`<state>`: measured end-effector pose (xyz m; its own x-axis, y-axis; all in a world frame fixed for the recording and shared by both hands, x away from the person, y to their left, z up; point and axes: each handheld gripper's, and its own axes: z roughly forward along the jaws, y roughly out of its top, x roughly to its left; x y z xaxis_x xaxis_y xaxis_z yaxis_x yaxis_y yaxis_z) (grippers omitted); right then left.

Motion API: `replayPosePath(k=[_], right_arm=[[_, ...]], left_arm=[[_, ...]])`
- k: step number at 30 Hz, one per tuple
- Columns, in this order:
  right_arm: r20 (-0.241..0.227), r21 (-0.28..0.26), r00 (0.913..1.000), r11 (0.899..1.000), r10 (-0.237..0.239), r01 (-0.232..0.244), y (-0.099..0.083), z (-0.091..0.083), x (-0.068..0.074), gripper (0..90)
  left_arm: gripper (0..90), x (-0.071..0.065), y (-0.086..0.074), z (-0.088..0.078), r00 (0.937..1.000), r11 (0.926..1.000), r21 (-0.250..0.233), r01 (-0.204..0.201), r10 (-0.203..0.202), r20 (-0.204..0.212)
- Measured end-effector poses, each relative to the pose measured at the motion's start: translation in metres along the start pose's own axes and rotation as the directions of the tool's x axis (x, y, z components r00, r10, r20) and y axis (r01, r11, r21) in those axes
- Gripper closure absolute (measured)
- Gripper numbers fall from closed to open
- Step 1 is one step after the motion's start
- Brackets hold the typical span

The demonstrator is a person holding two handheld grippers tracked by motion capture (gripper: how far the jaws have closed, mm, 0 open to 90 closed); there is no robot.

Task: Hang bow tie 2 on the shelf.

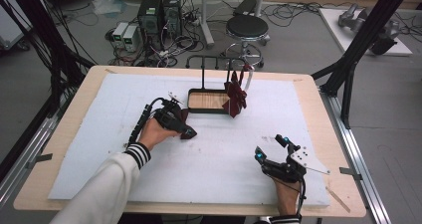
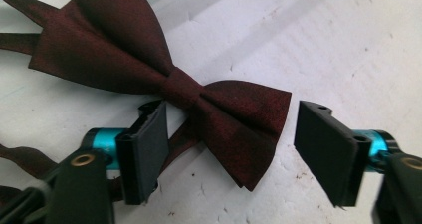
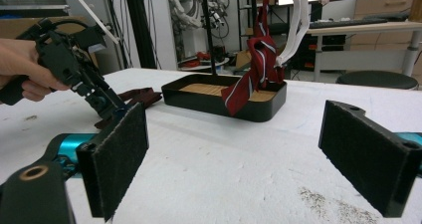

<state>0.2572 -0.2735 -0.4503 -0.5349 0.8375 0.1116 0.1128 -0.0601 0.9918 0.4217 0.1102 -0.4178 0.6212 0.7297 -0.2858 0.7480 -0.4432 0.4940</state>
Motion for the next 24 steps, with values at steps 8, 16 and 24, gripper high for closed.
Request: replayPosePath(k=[8,16,24], right_arm=[[-0.001,0.003,1.0,1.0,-0.005,0.005,-0.0005,0.0011,-0.0004,11.4],[-0.002,0.018,1.0,1.0,-0.006,0.006,-0.0013,0.0017,0.0009,11.4],[0.0,0.014,1.0,1.0,-0.006,0.006,-0.0017,0.0018,0.0004,11.4]], left_arm=[[47.9,0.0033,-0.0003,0.0011,0.9992,0.9997,0.002,0.023,-0.023,-0.034],[48.7,-0.0005,0.0009,0.0009,0.9974,0.9978,0.02,0.064,-0.063,-0.036],[47.3,-0.0033,0.002,0.0013,0.9965,0.9977,0.036,0.058,-0.056,-0.062]])
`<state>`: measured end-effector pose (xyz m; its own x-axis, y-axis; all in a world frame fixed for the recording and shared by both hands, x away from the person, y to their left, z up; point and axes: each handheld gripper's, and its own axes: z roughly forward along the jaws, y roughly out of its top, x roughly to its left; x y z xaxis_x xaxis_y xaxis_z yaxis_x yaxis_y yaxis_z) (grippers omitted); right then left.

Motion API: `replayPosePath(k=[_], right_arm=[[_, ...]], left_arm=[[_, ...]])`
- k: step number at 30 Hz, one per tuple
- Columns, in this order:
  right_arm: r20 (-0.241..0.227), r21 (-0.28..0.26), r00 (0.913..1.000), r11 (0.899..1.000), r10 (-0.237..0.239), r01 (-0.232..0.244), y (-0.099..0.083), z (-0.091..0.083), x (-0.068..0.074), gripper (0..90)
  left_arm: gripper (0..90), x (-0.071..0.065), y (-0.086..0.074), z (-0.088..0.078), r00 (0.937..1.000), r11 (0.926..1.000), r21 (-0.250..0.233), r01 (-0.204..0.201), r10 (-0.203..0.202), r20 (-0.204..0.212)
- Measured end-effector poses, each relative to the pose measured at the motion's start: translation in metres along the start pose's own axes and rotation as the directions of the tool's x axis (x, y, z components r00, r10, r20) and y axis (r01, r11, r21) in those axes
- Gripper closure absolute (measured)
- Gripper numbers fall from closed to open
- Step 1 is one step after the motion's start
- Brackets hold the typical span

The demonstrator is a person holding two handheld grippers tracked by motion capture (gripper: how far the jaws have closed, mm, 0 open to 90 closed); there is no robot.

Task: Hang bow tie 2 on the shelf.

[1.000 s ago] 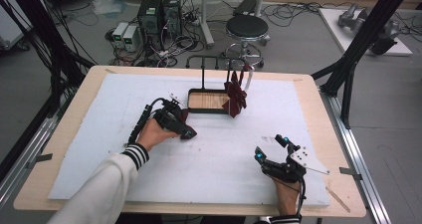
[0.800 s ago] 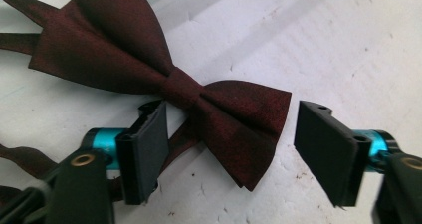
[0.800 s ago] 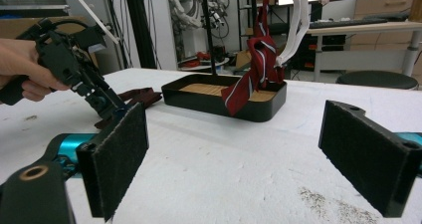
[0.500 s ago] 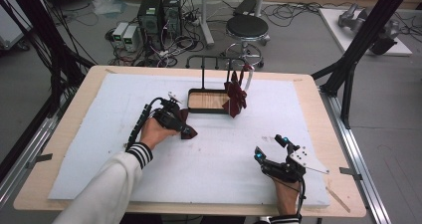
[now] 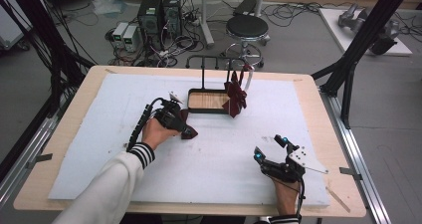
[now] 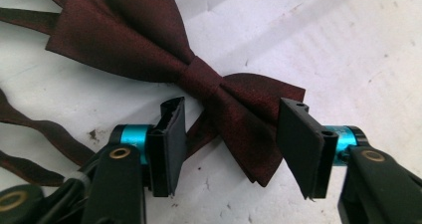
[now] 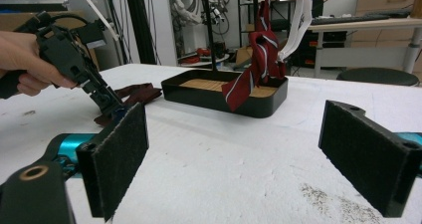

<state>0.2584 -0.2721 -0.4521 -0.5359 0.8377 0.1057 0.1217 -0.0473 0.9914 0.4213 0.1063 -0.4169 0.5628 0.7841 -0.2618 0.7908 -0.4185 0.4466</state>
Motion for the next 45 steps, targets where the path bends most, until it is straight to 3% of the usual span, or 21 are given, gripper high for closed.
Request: replayPosePath(k=[3,5,14,24,30,35,37,38,39,40,41,42,45], right_arm=[[0.0,0.0,1.0,1.0,-0.001,0.001,0.0,0.0,0.0,11.4],[0.001,-0.001,1.0,1.0,0.0,0.0,0.0,0.0,0.001,11.4],[0.002,0.0,1.0,1.0,0.002,-0.002,0.0,0.0,0.001,11.4],[0.004,-0.001,1.0,1.0,-0.006,0.006,0.0,0.0,0.001,11.4],[0.003,-0.001,0.9999,1.0,-0.012,0.012,0.0,0.0,0.001,11.4],[0.014,-0.007,0.9997,1.0,-0.018,0.018,-0.001,0.0,0.003,11.4],[0.015,-0.007,0.9997,1.0,-0.02,0.02,-0.001,0.0,0.003,11.4],[0.017,-0.008,0.9997,1.0,-0.02,0.02,-0.001,0.0,0.003,11.4],[0.017,-0.011,0.9996,1.0,-0.023,0.023,-0.001,0.0,0.003,11.4],[0.017,-0.011,0.9996,1.0,-0.023,0.023,-0.001,0.0,0.003,11.4],[0.021,-0.015,0.9992,0.999,-0.035,0.035,-0.001,0.0,0.003,11.4],[0.021,-0.015,0.9992,0.999,-0.035,0.035,-0.001,0.0,0.003,11.4],[0.023,-0.02,0.999,0.999,-0.039,0.039,-0.001,0.0,0.005,11.4]], left_arm=[[49.6,-0.003,0.002,0.001,0.9997,1.0,0.007,-0.005,0.005,-0.023],[57.0,-0.005,0.003,0.001,0.9987,0.9996,0.009,-0.028,0.029,-0.041],[77.8,-0.005,0.004,0.003,0.9989,0.9993,-0.003,-0.038,0.038,-0.029],[81.7,-0.008,0.002,-0.006,0.9932,0.9926,-0.062,-0.104,0.1,-0.06],[82.2,-0.011,0.0,-0.023,0.9866,0.9771,-0.147,-0.154,0.144,-0.076],[82.4,-0.011,-0.001,-0.032,0.984,0.9682,-0.185,-0.169,0.154,-0.089],[82.5,-0.013,-0.001,-0.038,0.9812,0.9581,-0.217,-0.187,0.171,-0.09],[82.6,-0.013,-0.001,-0.038,0.9812,0.9581,-0.217,-0.187,0.171,-0.09],[82.6,-0.015,0.0,-0.041,0.9802,0.9522,-0.237,-0.193,0.176,-0.091],[82.6,-0.015,0.0,-0.041,0.9802,0.9522,-0.237,-0.193,0.176,-0.091],[82.6,-0.016,0.002,-0.045,0.9775,0.9463,-0.249,-0.207,0.189,-0.095],[82.6,-0.016,0.002,-0.045,0.9775,0.9463,-0.249,-0.207,0.189,-0.095],[82.6,-0.017,0.004,-0.05,0.9736,0.9361,-0.27,-0.225,0.205,-0.101]])
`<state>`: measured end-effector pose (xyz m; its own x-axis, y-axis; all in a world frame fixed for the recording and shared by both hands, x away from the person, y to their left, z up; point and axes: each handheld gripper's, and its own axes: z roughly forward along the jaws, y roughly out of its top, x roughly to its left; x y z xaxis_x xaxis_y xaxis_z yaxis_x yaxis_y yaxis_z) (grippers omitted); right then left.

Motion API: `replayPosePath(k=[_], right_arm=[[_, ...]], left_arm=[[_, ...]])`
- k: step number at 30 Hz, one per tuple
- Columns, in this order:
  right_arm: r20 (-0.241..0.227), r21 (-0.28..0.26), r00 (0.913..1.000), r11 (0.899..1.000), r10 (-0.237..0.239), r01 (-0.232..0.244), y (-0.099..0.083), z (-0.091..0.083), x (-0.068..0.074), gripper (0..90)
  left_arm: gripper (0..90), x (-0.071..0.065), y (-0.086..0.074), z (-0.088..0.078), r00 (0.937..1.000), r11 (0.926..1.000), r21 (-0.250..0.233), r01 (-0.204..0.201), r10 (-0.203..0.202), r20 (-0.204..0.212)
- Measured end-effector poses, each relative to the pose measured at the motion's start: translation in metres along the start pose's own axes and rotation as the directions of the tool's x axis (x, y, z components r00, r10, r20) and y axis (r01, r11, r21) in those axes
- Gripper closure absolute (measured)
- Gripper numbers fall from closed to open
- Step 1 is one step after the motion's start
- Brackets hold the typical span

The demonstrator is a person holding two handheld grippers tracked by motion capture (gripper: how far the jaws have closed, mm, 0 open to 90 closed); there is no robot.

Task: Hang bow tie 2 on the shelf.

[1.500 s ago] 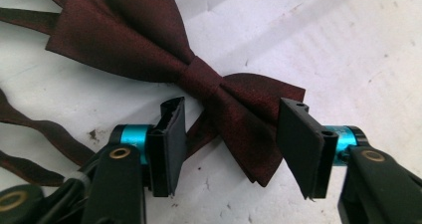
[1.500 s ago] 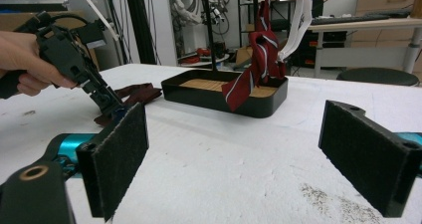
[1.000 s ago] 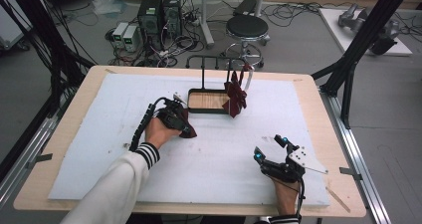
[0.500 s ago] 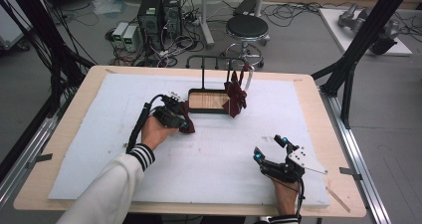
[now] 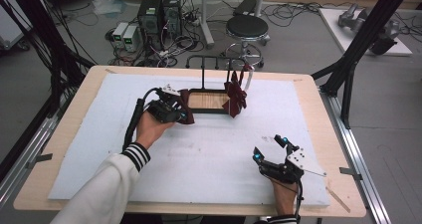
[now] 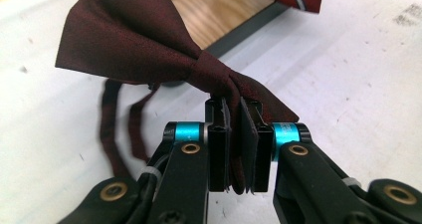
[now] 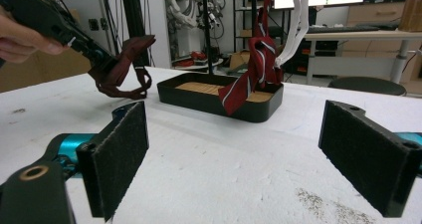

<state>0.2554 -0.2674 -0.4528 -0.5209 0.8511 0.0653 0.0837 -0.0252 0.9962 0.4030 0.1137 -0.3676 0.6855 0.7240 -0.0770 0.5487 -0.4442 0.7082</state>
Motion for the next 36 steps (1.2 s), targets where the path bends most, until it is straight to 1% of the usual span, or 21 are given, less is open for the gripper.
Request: replayPosePath(k=[5,7,8,9,10,12,14,15,17,19,21,23,25,26,27,31,32,33,34,35,36], right_arm=[[-0.002,-0.008,0.9999,1.0,-0.012,0.012,0.0,0.001,0.001,11.4],[0.0,-0.008,0.9999,1.0,-0.012,0.012,0.0,0.0,0.002,11.4],[0.0,-0.009,0.9999,1.0,-0.015,0.015,0.0,0.001,0.002,11.4],[0.001,-0.011,0.9999,1.0,-0.016,0.016,0.0,0.001,0.002,11.4],[0.001,-0.011,0.9999,1.0,-0.016,0.016,0.0,0.001,0.002,11.4],[0.001,-0.014,0.9998,1.0,-0.021,0.021,0.0,0.001,0.003,11.4],[0.003,-0.013,0.9998,1.0,-0.02,0.02,-0.001,0.001,0.003,11.4],[0.003,-0.013,0.9998,1.0,-0.02,0.02,-0.001,0.001,0.003,11.4],[0.003,-0.013,0.9998,1.0,-0.019,0.019,-0.001,0.0,0.003,11.4],[0.003,-0.014,0.9997,1.0,-0.023,0.023,-0.001,0.0,0.003,11.4],[0.005,-0.015,0.9997,1.0,-0.023,0.023,-0.001,0.0,0.003,11.4],[0.005,-0.014,0.9997,1.0,-0.022,0.022,-0.001,0.0,0.004,11.4],[0.005,-0.018,0.9995,0.999,-0.03,0.03,-0.001,0.001,0.003,11.4],[0.006,-0.018,0.9995,0.999,-0.031,0.031,-0.001,0.001,0.003,11.4],[0.003,-0.02,0.9994,0.999,-0.034,0.034,-0.001,0.001,0.003,11.4],[0.005,-0.017,0.9995,0.999,-0.03,0.03,-0.001,0.001,0.004,11.4],[0.004,-0.019,0.9996,0.999,-0.029,0.029,-0.001,0.001,0.004,11.4],[0.005,-0.021,0.9996,0.999,-0.029,0.029,-0.001,0.001,0.004,11.4],[0.005,-0.02,0.9996,0.999,-0.029,0.029,-0.001,0.001,0.005,11.4],[0.006,-0.021,0.9995,0.999,-0.032,0.032,-0.001,0.001,0.005,11.4],[0.005,-0.02,0.9995,0.999,-0.031,0.031,-0.001,0.001,0.005,11.4]], left_arm=[[82.7,-0.002,0.007,-0.007,0.9994,0.9991,-0.027,-0.034,0.034,-0.01],[82.8,-0.003,0.01,-0.011,0.9992,0.9981,-0.048,-0.038,0.037,-0.013],[82.8,-0.003,0.014,-0.015,0.999,0.9968,-0.069,-0.041,0.04,-0.021],[82.8,-0.003,0.014,-0.015,0.999,0.9968,-0.069,-0.041,0.04,-0.021],[82.8,-0.004,0.019,-0.019,0.9987,0.9952,-0.088,-0.043,0.041,-0.03],[82.8,-0.004,0.021,-0.022,0.9985,0.9947,-0.094,-0.042,0.038,-0.039],[82.7,-0.004,0.027,-0.028,0.9982,0.9918,-0.121,-0.043,0.038,-0.048],[82.8,-0.004,0.027,-0.028,0.9982,0.9918,-0.121,-0.043,0.038,-0.048],[82.8,-0.005,0.03,-0.032,0.997,0.9905,-0.128,-0.05,0.042,-0.065],[82.8,-0.004,0.031,-0.033,0.9965,0.9903,-0.128,-0.055,0.046,-0.07],[82.8,-0.005,0.032,-0.036,0.9953,0.9876,-0.145,-0.06,0.048,-0.084],[82.8,-0.005,0.033,-0.037,0.9946,0.9866,-0.15,-0.064,0.051,-0.09],[82.9,-0.005,0.035,-0.038,0.9932,0.9836,-0.164,-0.075,0.059,-0.1],[83.0,-0.006,0.037,-0.04,0.9901,0.9796,-0.177,-0.094,0.073,-0.12],[83.0,-0.006,0.037,-0.04,0.9901,0.9796,-0.177,-0.094,0.073,-0.12],[83.2,-0.007,0.041,-0.043,0.9867,0.9726,-0.203,-0.114,0.087,-0.137],[83.1,-0.007,0.042,-0.044,0.9851,0.9671,-0.222,-0.125,0.094,-0.144],[83.1,-0.007,0.042,-0.044,0.9833,0.9642,-0.23,-0.132,0.099,-0.153],[83.1,-0.007,0.042,-0.044,0.9833,0.9642,-0.23,-0.132,0.099,-0.153],[83.1,-0.007,0.043,-0.045,0.9823,0.9621,-0.236,-0.136,0.1,-0.159],[83.2,-0.006,0.043,-0.044,0.9799,0.958,-0.248,-0.144,0.103,-0.171]])
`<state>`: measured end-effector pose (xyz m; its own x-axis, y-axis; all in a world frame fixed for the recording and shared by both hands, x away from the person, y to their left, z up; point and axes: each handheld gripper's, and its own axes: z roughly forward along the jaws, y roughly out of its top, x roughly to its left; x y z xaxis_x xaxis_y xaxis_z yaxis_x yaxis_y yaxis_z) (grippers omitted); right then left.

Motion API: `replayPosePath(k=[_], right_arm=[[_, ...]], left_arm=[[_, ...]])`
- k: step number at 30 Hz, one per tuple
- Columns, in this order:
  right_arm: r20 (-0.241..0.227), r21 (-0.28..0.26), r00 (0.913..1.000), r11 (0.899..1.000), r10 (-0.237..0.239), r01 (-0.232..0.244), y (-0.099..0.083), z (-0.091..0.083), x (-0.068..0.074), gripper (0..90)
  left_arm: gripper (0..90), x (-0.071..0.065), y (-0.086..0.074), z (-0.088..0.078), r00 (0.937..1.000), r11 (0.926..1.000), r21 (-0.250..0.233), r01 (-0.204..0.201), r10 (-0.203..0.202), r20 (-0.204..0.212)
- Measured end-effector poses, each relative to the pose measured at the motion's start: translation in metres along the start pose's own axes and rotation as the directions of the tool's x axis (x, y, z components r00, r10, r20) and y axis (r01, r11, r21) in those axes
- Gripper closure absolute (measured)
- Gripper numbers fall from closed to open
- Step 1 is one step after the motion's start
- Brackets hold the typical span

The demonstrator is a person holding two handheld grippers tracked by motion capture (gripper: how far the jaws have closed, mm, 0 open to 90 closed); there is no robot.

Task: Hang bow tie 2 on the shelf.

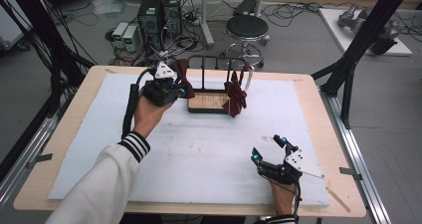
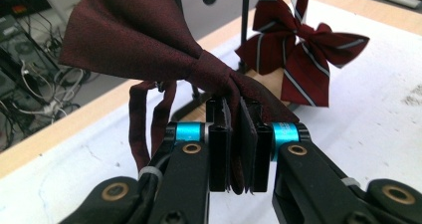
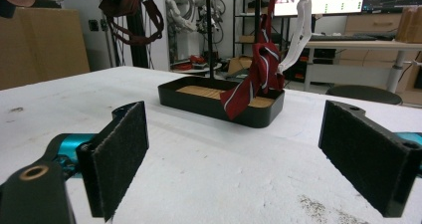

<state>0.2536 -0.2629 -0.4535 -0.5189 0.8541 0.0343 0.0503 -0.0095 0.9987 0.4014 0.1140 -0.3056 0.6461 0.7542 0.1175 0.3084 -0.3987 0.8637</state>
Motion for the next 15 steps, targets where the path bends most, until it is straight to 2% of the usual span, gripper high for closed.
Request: replayPosePath(k=[4,8,9,15], right_arm=[[-0.001,0.002,1.0,1.0,0.0,0.0,0.0,0.0,0.0,11.4],[-0.001,0.001,1.0,1.0,0.001,-0.001,0.0,0.0,0.001,11.4],[0.001,-0.003,1.0,1.0,-0.003,0.003,0.0,0.0,0.0,11.4],[0.002,-0.004,1.0,1.0,-0.003,0.003,0.0,0.0,0.0,11.4]], left_arm=[[83.1,0.003,0.0,0.001,1.0,0.9999,-0.015,-0.002,0.001,-0.007],[83.2,0.008,0.003,0.003,1.0,0.9992,-0.039,0.009,-0.009,0.003],[83.1,0.01,0.006,0.003,1.0,0.9985,-0.054,-0.006,0.006,0.007],[83.2,0.015,0.017,0.003,0.9991,0.9946,-0.097,-0.037,0.039,0.018]])
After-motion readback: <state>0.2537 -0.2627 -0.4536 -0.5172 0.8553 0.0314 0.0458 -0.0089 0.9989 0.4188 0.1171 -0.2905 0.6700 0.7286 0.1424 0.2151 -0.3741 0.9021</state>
